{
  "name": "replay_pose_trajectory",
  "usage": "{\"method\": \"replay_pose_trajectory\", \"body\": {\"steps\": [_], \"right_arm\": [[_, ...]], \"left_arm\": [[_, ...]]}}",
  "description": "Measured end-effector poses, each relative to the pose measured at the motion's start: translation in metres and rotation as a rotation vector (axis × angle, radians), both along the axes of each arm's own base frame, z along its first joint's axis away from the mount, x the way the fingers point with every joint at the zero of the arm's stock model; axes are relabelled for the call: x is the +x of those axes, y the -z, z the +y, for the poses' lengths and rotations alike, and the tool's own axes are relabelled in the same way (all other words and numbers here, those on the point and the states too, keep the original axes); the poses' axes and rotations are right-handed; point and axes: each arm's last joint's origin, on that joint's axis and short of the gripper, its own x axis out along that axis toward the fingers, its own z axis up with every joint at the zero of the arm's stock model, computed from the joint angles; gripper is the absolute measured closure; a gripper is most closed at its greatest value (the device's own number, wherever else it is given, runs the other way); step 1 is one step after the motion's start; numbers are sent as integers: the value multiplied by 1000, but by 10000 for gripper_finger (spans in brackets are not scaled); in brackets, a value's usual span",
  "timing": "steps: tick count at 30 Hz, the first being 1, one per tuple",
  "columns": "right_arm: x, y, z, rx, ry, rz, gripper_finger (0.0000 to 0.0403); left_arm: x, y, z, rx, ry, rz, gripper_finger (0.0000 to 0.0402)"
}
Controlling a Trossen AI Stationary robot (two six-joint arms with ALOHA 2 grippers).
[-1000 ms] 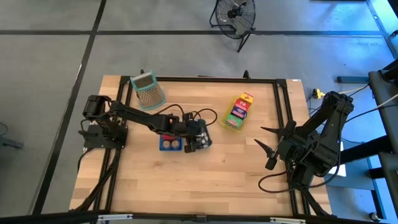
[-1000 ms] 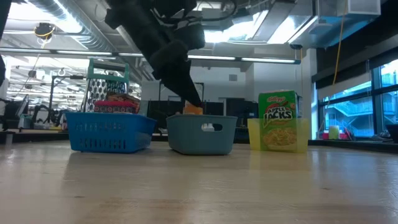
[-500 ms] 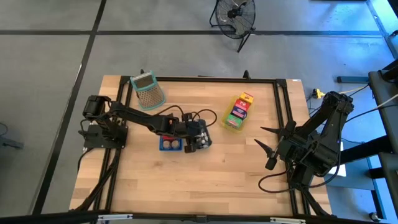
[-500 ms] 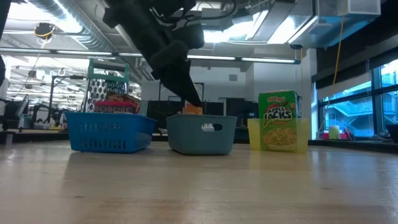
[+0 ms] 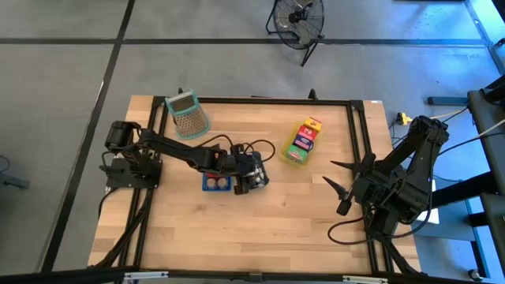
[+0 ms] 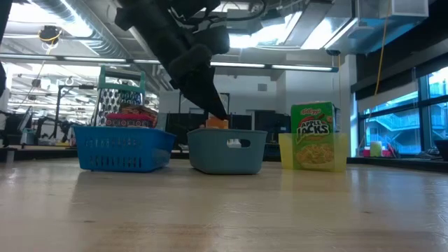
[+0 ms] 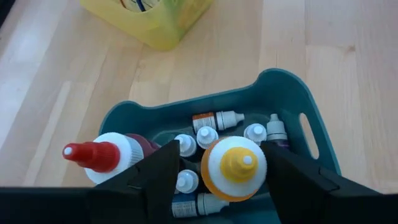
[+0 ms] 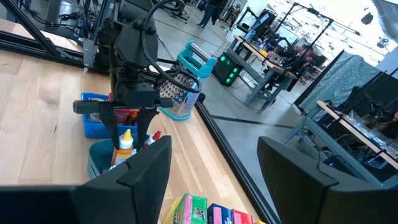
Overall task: Pick & Place Kitchen Items
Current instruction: Put the yellow food coloring bottle into the gray bin, then return to Home Position
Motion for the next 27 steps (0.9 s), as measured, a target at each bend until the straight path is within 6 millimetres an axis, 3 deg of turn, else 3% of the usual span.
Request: {"method": "replay_pose_trajectory", "body": {"steps": [16, 27], "right_arm": [[0, 0, 0, 2, 0, 0, 163], [0, 0, 0, 6, -1, 7, 163]], "left_arm": [[2, -8, 1, 34, -57, -17, 157], [-18, -59, -7, 138, -31, -161, 159]]}}
